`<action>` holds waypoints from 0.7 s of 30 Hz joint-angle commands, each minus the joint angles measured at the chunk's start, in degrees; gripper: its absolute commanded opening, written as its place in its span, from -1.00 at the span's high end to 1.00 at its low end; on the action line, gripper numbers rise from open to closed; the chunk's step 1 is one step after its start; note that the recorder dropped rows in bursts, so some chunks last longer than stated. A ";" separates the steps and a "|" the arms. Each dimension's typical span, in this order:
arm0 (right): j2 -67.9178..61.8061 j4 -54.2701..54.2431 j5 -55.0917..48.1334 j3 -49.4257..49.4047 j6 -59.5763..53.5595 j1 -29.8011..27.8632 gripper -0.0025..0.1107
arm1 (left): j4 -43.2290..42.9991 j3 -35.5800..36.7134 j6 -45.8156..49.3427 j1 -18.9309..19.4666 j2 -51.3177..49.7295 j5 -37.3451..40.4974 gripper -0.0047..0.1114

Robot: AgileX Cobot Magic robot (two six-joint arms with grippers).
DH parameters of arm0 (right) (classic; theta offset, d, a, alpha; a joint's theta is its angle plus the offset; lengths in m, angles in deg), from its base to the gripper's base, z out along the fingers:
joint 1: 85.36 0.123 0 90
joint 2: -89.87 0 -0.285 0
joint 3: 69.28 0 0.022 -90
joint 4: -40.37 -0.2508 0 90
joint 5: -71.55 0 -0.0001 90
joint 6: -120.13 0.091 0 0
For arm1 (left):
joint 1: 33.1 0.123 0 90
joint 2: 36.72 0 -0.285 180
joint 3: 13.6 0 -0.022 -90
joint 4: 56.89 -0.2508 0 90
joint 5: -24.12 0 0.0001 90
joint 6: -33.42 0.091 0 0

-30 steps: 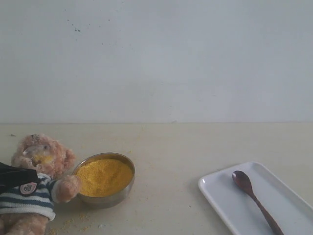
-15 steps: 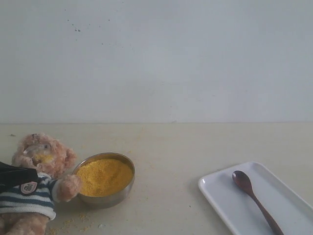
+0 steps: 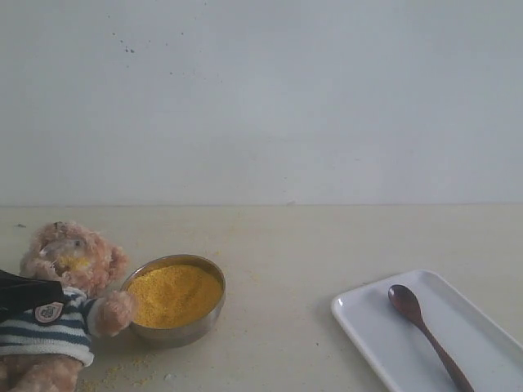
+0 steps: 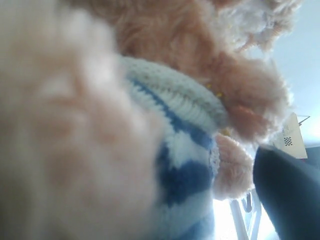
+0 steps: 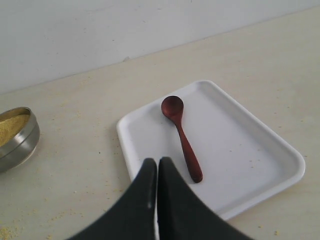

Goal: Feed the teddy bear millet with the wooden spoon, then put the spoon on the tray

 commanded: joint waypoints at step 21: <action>0.22 0.03 0.34 0.04 -0.03 -0.13 0.96 | -0.01 -0.18 -1.78 2.18 1.90 3.58 -0.66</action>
